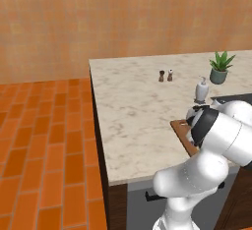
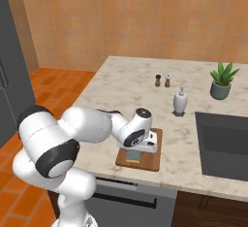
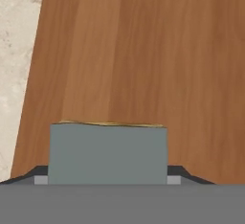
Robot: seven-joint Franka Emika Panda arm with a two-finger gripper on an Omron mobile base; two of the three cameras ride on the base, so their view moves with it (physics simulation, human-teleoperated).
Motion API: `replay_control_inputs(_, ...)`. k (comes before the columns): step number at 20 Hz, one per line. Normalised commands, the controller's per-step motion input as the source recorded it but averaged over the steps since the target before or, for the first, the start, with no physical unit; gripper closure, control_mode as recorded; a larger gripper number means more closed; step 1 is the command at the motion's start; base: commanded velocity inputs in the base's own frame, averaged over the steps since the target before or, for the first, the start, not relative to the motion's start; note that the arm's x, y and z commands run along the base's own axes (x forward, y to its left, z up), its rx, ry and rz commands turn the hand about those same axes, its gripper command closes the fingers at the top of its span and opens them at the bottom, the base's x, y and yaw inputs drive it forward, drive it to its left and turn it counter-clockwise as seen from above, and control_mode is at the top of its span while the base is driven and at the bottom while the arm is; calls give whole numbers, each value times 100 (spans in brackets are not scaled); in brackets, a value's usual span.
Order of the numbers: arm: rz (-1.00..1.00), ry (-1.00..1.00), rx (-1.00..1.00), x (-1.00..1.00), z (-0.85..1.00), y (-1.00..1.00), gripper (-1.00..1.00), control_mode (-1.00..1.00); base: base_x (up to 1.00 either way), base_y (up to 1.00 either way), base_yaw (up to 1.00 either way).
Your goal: Pick up the sponge from the counter and clean the cutting board by briefly scrubbing or pressing down on the cutting board. Once finished, release the sponge.
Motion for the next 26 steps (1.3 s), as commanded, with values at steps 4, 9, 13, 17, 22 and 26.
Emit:
replay_control_inputs(4,3,-5,0,28,0,-17,100,-100,0,0,0)
replay_control_inputs(9,8,-4,0,62,0,-8,100,-100,0,0,0)
replay_control_inputs(13,8,-5,0,66,0,-4,100,-100,0,0,0)
replay_control_inputs(17,8,-8,0,54,0,-12,100,-100,0,0,0)
replay_control_inputs(22,1,-16,0,5,1,-43,100,-100,0,0,0)
replay_control_inputs(26,0,-7,0,6,0,-42,100,-100,0,0,0)
